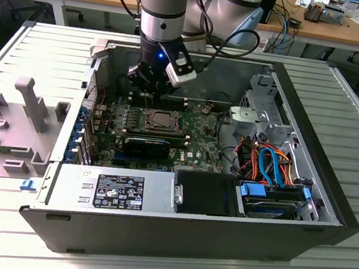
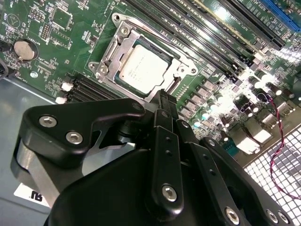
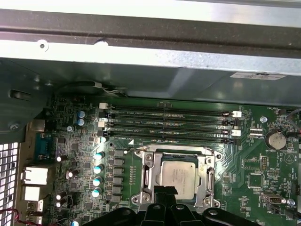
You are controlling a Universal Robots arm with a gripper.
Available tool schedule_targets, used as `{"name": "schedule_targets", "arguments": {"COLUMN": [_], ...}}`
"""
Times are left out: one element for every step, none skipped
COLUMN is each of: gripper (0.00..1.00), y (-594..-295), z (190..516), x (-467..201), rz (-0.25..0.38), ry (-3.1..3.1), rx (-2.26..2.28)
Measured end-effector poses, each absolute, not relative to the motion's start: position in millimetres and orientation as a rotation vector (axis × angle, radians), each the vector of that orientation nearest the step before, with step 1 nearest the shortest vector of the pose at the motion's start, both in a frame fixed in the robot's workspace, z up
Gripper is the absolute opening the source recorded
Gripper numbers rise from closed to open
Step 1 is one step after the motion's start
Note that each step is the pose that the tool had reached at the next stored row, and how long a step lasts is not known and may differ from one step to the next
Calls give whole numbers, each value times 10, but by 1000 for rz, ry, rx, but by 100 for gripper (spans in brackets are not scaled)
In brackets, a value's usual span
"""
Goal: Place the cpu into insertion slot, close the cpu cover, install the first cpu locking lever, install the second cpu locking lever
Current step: 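Install the first cpu locking lever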
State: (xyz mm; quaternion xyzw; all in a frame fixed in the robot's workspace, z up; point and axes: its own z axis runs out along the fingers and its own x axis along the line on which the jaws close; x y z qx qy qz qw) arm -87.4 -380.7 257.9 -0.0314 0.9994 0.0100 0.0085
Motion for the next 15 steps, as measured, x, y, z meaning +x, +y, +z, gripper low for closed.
{"name": "schedule_targets", "arguments": {"gripper": [11,11,11,11,11,11,11,11,11,11,11,11,11,11,11], "y": [-3807,-3807,-3807,-3807,-3807,-3807,-3806,-3807,-3807,-3807,-3807,-3807,-3807,-3807,-3807], "z": [2584,2589,2593,2598,2599,2602,2603,2602,2602,2602,2602,2602,2602,2602,2602], "x": [-875,-875,-875,-877,-882,-888,-895,-900,-904,-911,-915,-920,-924,-927,-935], "rz": [31,31,32,33,34,33,34,34,34,34,34,34,34,34,34], "ry": [3123,3123,3123,3123,3123,3123,3123,3123,3123,3123,3123,3123,3123,3123,3123], "rx": [-98,-98,-98,-98,-97,-98,-98,-98,-98,-98,-98,-98,-98,-98,-98]}}
